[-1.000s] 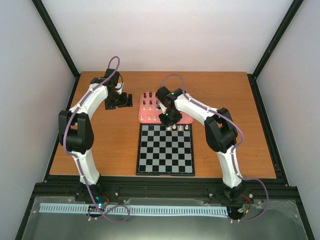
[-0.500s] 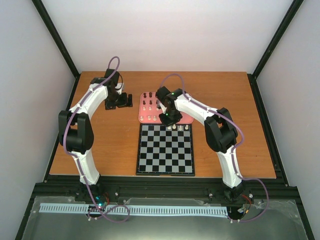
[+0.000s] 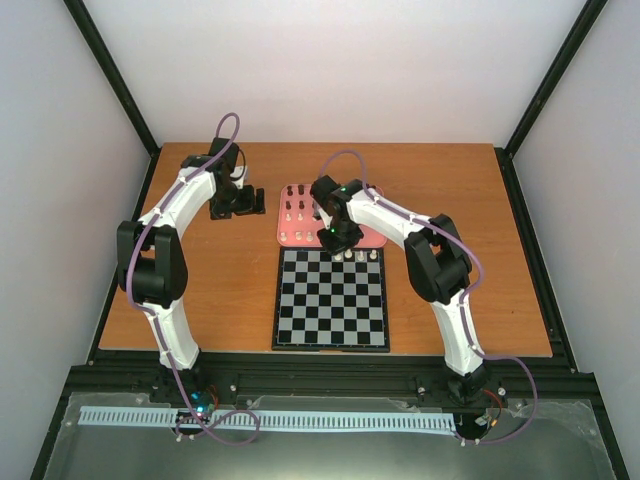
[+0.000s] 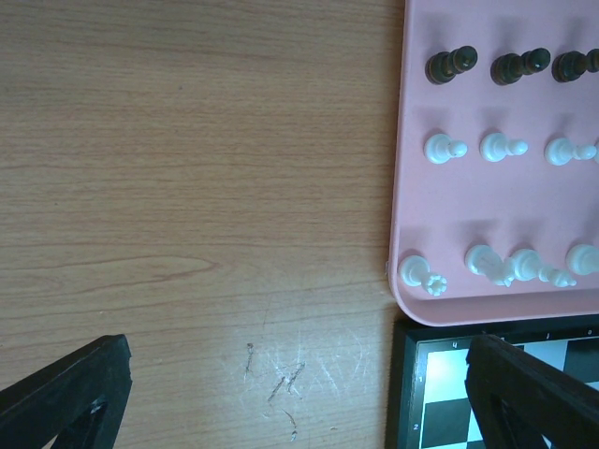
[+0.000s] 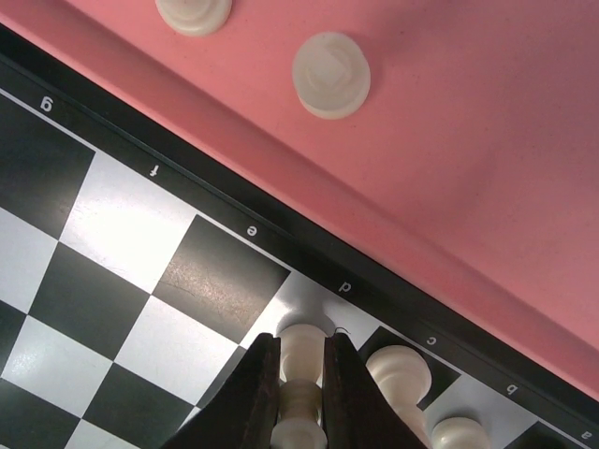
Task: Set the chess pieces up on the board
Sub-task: Place the chess piece on the chessboard.
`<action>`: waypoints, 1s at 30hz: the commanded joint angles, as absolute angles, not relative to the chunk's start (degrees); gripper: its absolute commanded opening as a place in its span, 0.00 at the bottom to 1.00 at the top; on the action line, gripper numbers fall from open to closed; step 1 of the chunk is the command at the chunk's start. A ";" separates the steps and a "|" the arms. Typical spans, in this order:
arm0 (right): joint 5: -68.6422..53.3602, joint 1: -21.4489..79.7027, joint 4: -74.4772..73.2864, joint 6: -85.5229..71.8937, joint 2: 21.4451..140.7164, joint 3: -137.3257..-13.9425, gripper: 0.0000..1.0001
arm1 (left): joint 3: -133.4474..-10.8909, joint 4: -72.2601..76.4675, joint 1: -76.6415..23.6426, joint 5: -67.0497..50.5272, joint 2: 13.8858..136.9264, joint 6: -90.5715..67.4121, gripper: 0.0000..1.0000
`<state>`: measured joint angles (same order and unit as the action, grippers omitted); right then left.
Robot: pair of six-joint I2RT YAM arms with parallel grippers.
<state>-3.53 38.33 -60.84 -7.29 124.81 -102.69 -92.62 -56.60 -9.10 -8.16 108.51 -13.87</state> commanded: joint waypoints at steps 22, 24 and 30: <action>-2.16 38.84 -60.29 -6.87 126.30 -103.61 0.10 | -92.96 -55.93 -9.05 -8.70 106.70 -14.53 1.00; -2.19 38.84 -60.16 -6.79 126.25 -103.63 0.13 | -92.90 -55.98 -9.05 -8.71 106.70 -14.57 1.00; -3.02 38.85 -59.61 -6.24 125.76 -103.40 0.24 | -92.90 -56.05 -9.11 -8.57 106.61 -14.42 1.00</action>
<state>-3.27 38.33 -60.40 -6.81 124.90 -102.80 -92.62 -56.60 -9.10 -8.21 108.49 -13.89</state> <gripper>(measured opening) 0.212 0.998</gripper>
